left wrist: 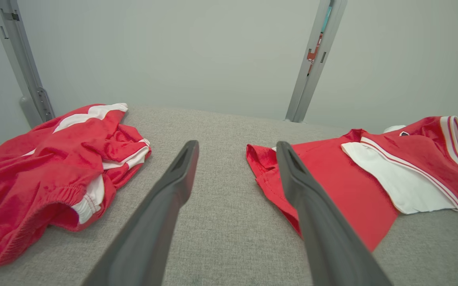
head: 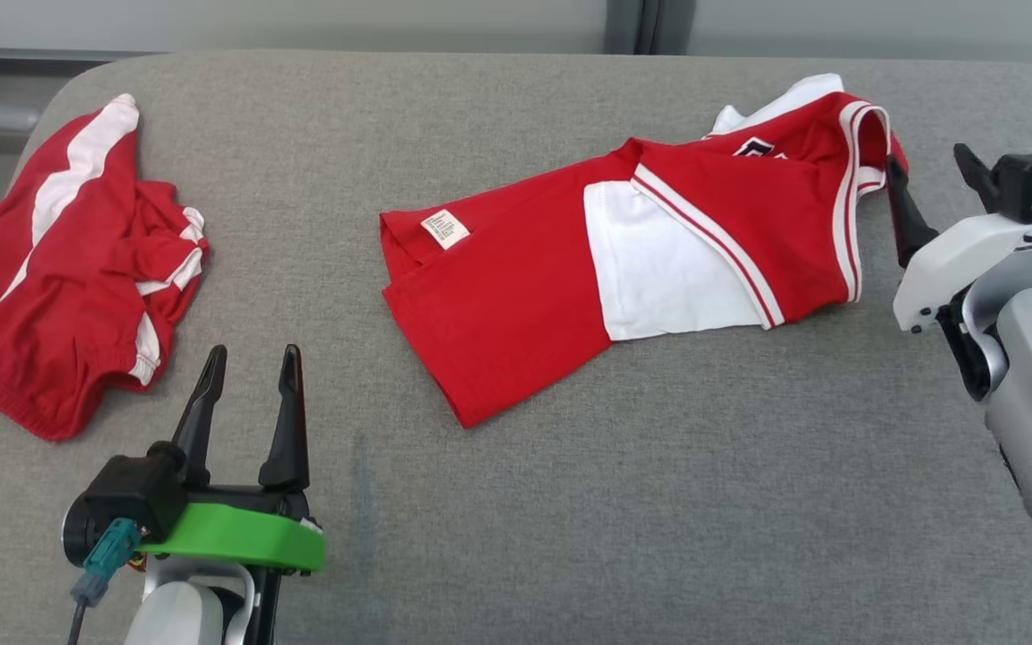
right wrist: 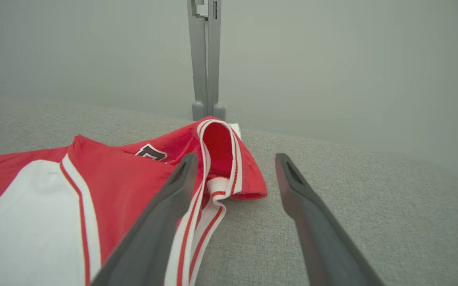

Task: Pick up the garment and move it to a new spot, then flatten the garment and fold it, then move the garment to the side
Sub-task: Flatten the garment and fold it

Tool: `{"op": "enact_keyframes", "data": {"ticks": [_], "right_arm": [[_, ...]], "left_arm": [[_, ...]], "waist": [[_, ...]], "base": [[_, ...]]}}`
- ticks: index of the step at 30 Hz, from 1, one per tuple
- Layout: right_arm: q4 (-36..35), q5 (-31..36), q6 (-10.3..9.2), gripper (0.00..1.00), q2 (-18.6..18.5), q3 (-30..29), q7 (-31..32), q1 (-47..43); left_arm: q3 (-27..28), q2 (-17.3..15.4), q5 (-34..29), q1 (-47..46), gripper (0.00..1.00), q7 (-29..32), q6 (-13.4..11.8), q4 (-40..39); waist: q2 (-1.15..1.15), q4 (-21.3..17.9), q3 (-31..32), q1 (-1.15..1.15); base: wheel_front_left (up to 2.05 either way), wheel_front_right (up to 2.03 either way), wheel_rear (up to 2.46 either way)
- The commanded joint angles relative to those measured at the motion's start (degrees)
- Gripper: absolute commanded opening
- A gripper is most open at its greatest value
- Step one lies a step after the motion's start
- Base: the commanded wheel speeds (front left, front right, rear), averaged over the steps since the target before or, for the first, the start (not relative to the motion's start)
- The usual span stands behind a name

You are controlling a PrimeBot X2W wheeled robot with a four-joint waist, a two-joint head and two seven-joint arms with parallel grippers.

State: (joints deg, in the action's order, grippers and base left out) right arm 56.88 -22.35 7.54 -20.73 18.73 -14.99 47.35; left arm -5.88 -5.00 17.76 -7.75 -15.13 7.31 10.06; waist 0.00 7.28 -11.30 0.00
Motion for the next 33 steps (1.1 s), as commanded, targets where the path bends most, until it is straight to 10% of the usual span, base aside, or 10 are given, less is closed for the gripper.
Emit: {"op": "enact_keyframes", "data": {"ticks": [1, 14, 33], "right_arm": [[-2.6, 2.3, -0.10, 1.00, 0.0, -0.3, -0.2, -2.5], [-21.0, 15.3, -0.10, 1.00, 11.7, 6.3, 4.1, -16.7], [-7.7, 30.7, -0.11, 1.00, 14.2, 0.8, 11.0, -11.5]], "left_arm": [[0.1, -0.5, 0.1, 0.7, 1.00, 0.0, 0.3, 0.1], [-0.5, -0.2, 0.2, -0.4, 1.00, 0.0, 0.3, -0.4], [-0.5, 0.9, 0.7, -2.2, 1.00, 0.0, 0.3, -0.7]], "waist": [[0.00, -2.1, 2.1, 0.00], [0.00, -1.7, 0.2, 0.00], [0.00, 4.3, -4.2, 0.00]], "base": [[0.00, 0.00, 0.00], [0.00, 0.00, 0.00], [0.00, 0.00, 0.00]]}}
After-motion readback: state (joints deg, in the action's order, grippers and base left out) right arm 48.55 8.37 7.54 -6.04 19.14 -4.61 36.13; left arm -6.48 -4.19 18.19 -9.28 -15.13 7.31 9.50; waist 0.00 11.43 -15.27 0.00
